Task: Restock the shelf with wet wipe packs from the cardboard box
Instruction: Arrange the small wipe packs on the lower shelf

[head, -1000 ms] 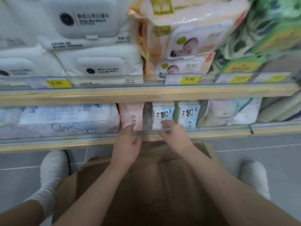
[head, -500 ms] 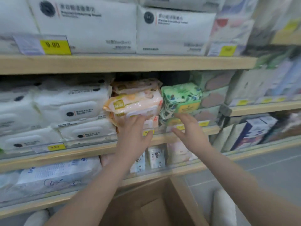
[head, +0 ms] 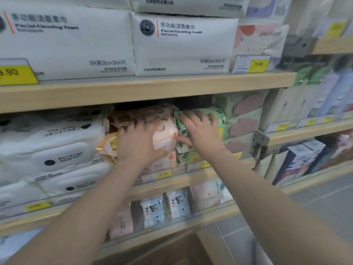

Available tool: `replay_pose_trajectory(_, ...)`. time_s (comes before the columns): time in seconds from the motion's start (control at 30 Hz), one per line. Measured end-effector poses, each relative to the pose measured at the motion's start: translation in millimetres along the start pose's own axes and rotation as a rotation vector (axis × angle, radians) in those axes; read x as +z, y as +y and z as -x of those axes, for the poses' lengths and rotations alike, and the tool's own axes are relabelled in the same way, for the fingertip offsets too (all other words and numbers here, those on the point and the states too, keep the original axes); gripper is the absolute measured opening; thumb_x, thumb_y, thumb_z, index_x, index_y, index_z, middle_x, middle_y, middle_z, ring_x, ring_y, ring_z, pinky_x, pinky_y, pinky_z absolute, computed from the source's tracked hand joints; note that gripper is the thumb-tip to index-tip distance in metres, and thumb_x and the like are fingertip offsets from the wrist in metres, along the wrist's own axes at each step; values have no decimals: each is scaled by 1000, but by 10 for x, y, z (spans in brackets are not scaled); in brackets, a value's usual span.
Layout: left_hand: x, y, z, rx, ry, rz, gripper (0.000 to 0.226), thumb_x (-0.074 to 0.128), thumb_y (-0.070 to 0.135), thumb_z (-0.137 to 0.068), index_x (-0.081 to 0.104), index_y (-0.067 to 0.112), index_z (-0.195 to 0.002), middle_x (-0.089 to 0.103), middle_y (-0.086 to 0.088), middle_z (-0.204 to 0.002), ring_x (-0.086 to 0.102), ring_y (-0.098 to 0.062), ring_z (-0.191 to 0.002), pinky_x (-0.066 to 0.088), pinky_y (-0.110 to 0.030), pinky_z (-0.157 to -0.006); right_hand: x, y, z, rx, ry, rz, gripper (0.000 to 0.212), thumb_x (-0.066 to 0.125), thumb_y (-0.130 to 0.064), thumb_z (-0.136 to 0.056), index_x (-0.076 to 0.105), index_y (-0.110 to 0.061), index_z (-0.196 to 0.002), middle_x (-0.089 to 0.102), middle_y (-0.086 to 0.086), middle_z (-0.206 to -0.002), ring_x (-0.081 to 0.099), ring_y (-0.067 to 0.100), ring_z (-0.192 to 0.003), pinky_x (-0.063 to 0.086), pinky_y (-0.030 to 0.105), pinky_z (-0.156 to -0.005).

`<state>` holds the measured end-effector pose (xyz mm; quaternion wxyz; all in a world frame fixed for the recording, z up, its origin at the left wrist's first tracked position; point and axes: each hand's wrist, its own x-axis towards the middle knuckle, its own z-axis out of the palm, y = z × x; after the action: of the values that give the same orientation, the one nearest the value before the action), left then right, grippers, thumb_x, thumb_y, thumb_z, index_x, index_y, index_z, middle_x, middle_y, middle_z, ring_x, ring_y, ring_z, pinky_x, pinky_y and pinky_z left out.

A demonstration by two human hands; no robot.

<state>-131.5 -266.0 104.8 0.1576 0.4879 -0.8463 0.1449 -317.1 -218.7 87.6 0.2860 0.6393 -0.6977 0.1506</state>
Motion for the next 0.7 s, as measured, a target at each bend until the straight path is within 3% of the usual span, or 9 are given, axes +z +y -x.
replay_pose_trajectory(0.2, 25, 3, -56, -43, 36, 52, 87, 59, 74, -66, 32, 37, -139, 48, -2, -136, 45, -26, -122, 35, -41, -95, 142, -72, -100, 66, 79, 57, 66, 68, -58, -70, 57, -19, -122, 62, 5, -120, 59, 31, -108, 41, 55, -91)
replay_pose_trajectory(0.33, 51, 5, -49, -41, 68, 33, 86, 61, 73, -64, 34, 37, -138, 51, -1, -132, 47, -26, -119, 36, -41, -92, 158, -38, -67, 18, 94, 47, 67, 61, -56, -77, 46, -21, -132, 53, 6, -133, 51, 31, -118, 35, 58, -97)
replay_pose_trajectory(0.47, 61, 18, -39, -44, 76, 27, 89, 61, 73, -64, 31, 37, -140, 50, -3, -132, 46, -26, -119, 36, -41, -91, 89, 35, 41, -17, -33, 88, 100, 73, -58, -56, 29, -28, -141, 40, 6, -144, 39, 31, -131, 20, 69, -102)
replay_pose_trajectory(0.7, 77, 16, -33, -34, 84, 28, 88, 61, 72, -64, 31, 37, -139, 51, -2, -132, 46, -26, -119, 35, -42, -93, 131, 53, 16, -110, 12, 159, 104, 89, -44, -45, 32, -23, -130, 52, 6, -131, 50, 30, -118, 32, 67, -95)
